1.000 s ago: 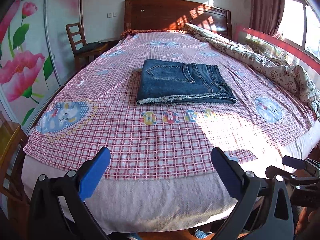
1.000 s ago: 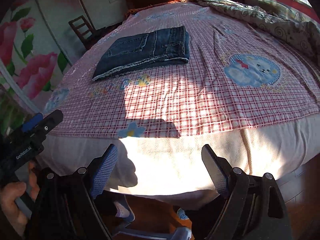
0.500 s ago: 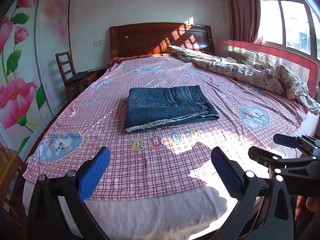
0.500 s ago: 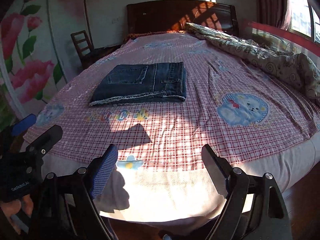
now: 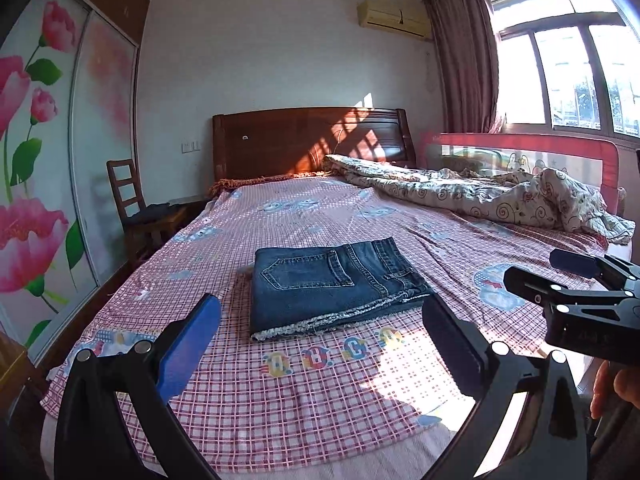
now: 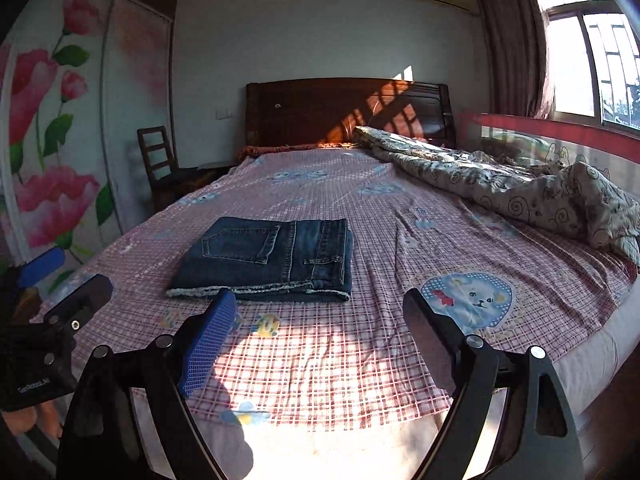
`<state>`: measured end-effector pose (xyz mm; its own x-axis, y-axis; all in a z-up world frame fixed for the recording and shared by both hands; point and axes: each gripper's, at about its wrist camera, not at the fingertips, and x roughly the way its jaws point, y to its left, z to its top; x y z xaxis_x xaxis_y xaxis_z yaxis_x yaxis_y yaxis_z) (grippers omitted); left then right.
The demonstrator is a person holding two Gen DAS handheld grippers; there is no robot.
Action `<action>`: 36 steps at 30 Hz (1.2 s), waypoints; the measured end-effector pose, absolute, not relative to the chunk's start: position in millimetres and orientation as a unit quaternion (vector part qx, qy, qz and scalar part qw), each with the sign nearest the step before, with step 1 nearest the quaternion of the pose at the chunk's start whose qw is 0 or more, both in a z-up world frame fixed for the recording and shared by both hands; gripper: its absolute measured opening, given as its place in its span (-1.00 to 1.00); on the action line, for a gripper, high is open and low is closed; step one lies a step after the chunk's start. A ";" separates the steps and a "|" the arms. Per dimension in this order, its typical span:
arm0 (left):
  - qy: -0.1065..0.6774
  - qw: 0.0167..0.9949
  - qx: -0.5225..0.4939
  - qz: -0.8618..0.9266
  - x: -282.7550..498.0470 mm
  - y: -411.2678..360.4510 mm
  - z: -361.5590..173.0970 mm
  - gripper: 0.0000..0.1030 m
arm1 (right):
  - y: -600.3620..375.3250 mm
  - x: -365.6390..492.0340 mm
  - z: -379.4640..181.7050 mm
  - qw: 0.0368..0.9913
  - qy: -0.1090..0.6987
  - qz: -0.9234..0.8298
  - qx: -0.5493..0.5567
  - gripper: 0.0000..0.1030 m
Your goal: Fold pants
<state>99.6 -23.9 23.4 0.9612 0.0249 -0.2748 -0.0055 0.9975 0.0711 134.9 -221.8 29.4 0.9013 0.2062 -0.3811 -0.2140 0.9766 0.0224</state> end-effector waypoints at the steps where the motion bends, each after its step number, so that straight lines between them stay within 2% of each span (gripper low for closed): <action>1: 0.135 0.990 0.033 0.009 99.4 -22.1 23.0 0.96 | -220.1 131.7 27.3 0.976 0.186 0.114 -0.016 0.64; 12: 0.130 0.991 0.012 0.014 91.6 -17.0 -3.4 0.96 | -222.5 108.1 21.2 0.979 0.167 0.117 -0.010 0.64; 27: 0.108 0.994 -0.012 -0.017 87.2 -14.8 3.3 0.96 | -223.8 98.9 19.4 0.979 0.163 0.118 -0.019 0.64; 36: 0.117 0.992 0.016 -0.043 93.1 -29.7 3.0 0.96 | -234.9 101.3 18.8 0.980 0.172 0.104 -0.010 0.64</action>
<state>93.1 -29.7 3.0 0.9689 -0.0823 -0.2332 0.0897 0.9957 0.0213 101.3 -234.9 18.8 0.9192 0.2004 -0.3389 -0.2071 0.9782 0.0168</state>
